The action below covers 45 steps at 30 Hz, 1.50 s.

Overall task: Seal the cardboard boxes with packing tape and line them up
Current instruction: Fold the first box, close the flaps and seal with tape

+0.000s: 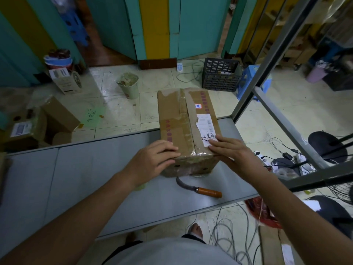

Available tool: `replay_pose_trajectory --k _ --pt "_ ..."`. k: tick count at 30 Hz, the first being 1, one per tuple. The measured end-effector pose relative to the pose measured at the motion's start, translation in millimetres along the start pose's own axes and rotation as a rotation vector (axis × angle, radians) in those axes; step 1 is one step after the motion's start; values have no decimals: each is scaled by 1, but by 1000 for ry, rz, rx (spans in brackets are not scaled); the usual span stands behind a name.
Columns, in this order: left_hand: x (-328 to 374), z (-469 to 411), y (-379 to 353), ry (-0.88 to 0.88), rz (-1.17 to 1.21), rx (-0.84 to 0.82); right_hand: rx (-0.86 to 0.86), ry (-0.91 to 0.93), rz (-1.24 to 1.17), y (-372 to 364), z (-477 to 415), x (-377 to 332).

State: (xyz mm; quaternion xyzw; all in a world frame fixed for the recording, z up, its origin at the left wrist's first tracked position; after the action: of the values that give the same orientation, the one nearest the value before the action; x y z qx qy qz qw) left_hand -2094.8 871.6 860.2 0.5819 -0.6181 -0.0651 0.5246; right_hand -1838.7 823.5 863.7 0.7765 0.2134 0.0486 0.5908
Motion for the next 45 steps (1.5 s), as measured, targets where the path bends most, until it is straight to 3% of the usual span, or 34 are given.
replay_pose_trajectory --k 5,13,17,27,37,43,45 --pt "-16 5 8 94 21 44 103 -79 -83 -9 1 0" --pt "-44 33 15 433 119 137 106 -484 -88 -12 38 20" --pt "-38 35 16 398 12 150 149 -562 -85 -16 42 18" --pt "-34 30 12 290 -25 89 245 -492 -16 -23 44 8" --pt "-36 35 22 353 -11 73 83 -466 -244 -25 54 14" --pt "-34 34 24 375 -13 46 82 -463 -151 -13 47 24" --pt "-33 34 24 384 -9 32 79 -381 -133 -8 34 18"
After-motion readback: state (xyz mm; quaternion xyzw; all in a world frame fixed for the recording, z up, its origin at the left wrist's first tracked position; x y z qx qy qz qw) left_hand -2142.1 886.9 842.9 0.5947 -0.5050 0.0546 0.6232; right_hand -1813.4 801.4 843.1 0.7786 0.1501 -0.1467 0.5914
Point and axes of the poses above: each hand's wrist, its own z-axis away from the middle knuckle, its own y-axis out of the back of the hand, x = y × z, the point moved 8 cm from there along -z, towards the middle knuckle, and after that the axes turned 13 degrees about z, right-handed, at the moved point
